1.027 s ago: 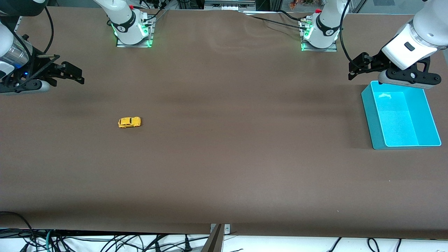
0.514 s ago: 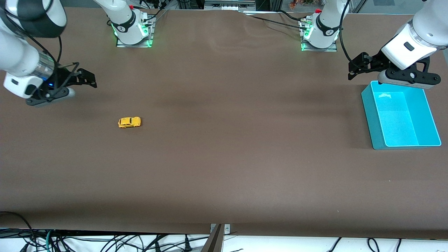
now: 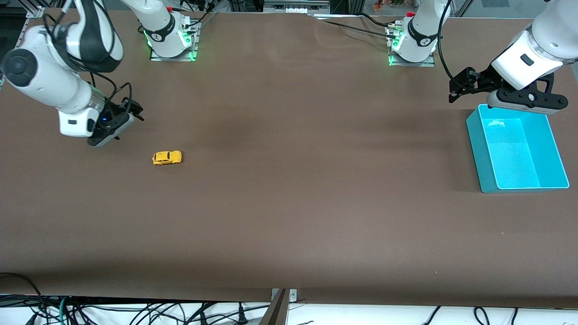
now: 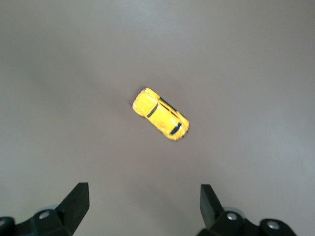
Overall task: Wind and store yellow beetle car
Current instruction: 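Move the right gripper down over the yellow beetle car, then close the right gripper on the yellow car, pressing it down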
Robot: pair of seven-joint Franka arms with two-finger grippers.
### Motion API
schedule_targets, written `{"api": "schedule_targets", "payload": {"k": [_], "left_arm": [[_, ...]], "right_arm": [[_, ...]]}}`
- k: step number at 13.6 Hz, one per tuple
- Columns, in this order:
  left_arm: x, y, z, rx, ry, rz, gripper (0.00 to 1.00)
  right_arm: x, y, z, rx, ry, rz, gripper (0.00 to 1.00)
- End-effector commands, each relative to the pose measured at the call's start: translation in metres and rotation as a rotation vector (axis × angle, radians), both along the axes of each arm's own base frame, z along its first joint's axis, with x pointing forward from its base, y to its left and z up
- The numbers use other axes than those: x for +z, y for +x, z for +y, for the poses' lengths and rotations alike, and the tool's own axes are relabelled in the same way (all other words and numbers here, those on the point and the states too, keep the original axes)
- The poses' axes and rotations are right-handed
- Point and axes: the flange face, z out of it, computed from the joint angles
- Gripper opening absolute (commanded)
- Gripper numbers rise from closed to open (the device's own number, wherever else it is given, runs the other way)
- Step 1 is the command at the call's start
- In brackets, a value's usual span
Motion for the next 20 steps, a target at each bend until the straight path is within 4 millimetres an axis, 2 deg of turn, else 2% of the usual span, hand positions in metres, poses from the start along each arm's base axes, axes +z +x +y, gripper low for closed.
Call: {"api": "schedule_targets", "payload": {"k": [1,4,7,10,12,17,20], "left_arm": [[0.005,0.001,-0.001,0.008,0.011,0.007,1.0],[0.005,0.0,-0.002,0.006,0.013,0.016,1.0],[0.005,0.0,-0.003,0.004,0.013,0.016,1.0],[0.006,-0.001,-0.004,0.004,0.013,0.016,1.0],[0.006,-0.002,-0.01,-0.008,0.013,0.014,1.0],[0.006,-0.002,-0.011,-0.01,0.014,0.017,1.0],[0.005,-0.003,-0.011,-0.01,0.015,0.022,1.0]], "right_arm": [[-0.038,-0.005,0.007,0.219,-0.006,-0.037,1.0],[-0.074,-0.004,0.019,0.384,-0.032,-0.059,1.0],[-0.112,0.003,0.022,0.535,-0.025,-0.091,1.0],[-0.137,0.008,0.023,0.645,-0.024,-0.12,1.0],[-0.147,0.009,0.023,0.665,-0.022,-0.127,1.0],[-0.164,0.009,0.024,0.671,-0.02,-0.134,0.99],[-0.165,0.009,0.025,0.671,-0.019,-0.136,0.8]]}}
